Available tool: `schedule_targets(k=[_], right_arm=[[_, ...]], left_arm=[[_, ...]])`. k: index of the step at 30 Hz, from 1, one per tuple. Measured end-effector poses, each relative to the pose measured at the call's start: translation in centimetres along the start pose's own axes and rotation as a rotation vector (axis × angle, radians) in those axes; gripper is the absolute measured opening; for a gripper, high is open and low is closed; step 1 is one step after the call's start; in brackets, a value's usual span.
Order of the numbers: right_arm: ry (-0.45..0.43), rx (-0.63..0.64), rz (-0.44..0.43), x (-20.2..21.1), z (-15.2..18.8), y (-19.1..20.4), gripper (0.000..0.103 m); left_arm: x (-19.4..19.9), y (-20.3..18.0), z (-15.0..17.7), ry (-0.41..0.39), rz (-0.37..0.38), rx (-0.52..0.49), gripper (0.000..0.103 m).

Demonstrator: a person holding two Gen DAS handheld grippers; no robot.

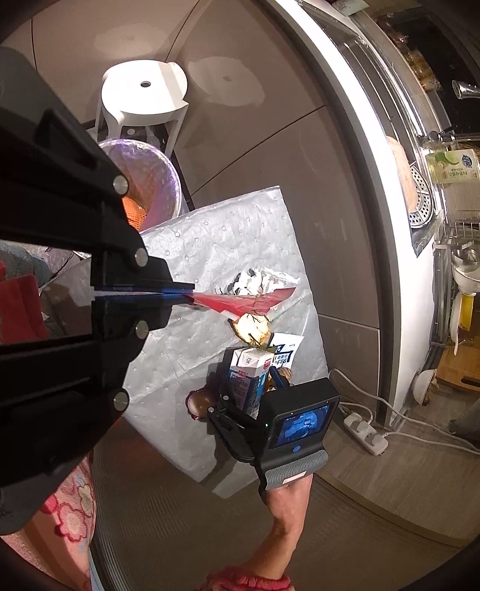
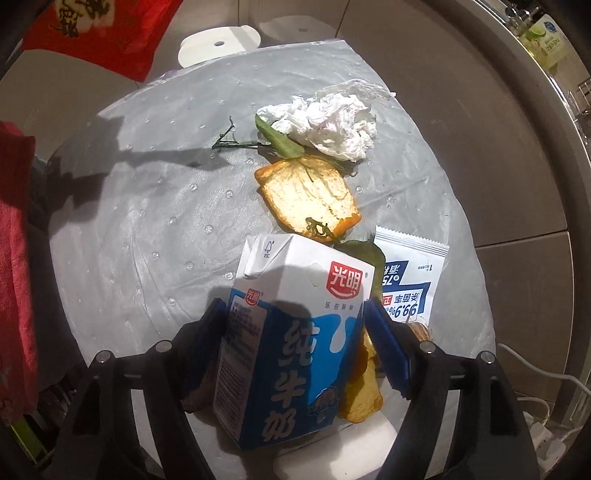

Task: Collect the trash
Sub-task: 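Grasp the blue-white milk carton with the right tool while the left tool lifts the red packet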

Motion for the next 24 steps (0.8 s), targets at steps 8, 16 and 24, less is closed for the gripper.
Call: schedule_targets(k=[8,16,24], right_arm=[[-0.083,-0.284,-0.012,2.3,-0.1,-1.9,0.056],[-0.227,-0.715,-0.022,4.2,0.5,-2.8,0.055],[-0.441,-0.955,-0.059,8.5,-2.7,-1.3,0.055]], left_arm=[[0.9,1.1,0.4,-0.012,-0.009,0.021,0.0],[2.0,3.1,0.6,-0.036,-0.014,0.057,0.0],[3.2,6.4,2.3,-0.039,-0.039,0.075,0.0]])
Point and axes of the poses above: each gripper's, at about its wrist camera, not at the fingertips, and x roughly against the way its jaws point, y to its left, z to its underside, the point moved 10 cm from there along -x, roughly the way its jaws point, and after that the axes turned 14 degrees about -y, right-handed, at the moved point
